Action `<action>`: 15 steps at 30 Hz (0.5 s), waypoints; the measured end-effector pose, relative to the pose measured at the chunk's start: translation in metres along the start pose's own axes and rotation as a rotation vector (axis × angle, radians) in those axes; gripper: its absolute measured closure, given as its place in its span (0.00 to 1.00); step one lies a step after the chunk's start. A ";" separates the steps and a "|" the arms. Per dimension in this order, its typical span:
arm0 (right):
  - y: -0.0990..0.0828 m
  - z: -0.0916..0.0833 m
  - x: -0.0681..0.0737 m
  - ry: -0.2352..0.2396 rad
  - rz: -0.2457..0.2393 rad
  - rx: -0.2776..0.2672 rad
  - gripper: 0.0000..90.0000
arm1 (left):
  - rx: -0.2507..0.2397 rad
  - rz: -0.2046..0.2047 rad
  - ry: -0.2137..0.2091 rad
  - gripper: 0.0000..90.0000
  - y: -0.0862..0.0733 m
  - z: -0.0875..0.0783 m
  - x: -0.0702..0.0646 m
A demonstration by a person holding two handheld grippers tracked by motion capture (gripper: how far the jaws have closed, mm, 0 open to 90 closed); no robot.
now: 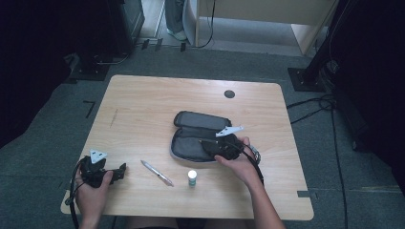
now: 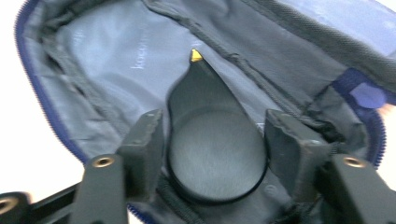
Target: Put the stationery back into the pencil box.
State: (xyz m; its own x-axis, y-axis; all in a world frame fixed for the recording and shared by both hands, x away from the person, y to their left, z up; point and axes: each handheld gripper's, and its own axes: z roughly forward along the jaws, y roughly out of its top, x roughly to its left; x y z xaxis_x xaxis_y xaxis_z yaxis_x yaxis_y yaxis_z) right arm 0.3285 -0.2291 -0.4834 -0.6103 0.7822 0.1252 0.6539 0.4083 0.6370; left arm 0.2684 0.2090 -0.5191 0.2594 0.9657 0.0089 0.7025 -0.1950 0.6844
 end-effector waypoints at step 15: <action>0.029 0.022 0.019 -0.095 0.001 -0.041 0.60 | 0.000 0.000 0.000 0.00 0.000 0.000 0.000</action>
State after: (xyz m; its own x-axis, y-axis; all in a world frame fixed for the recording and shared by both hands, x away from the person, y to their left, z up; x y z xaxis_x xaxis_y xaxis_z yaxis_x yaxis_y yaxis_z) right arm 0.3462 -0.1917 -0.4794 -0.5631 0.8246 0.0548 0.6345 0.3889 0.6680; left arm 0.2684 0.2090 -0.5190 0.2596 0.9657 0.0091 0.7025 -0.1953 0.6844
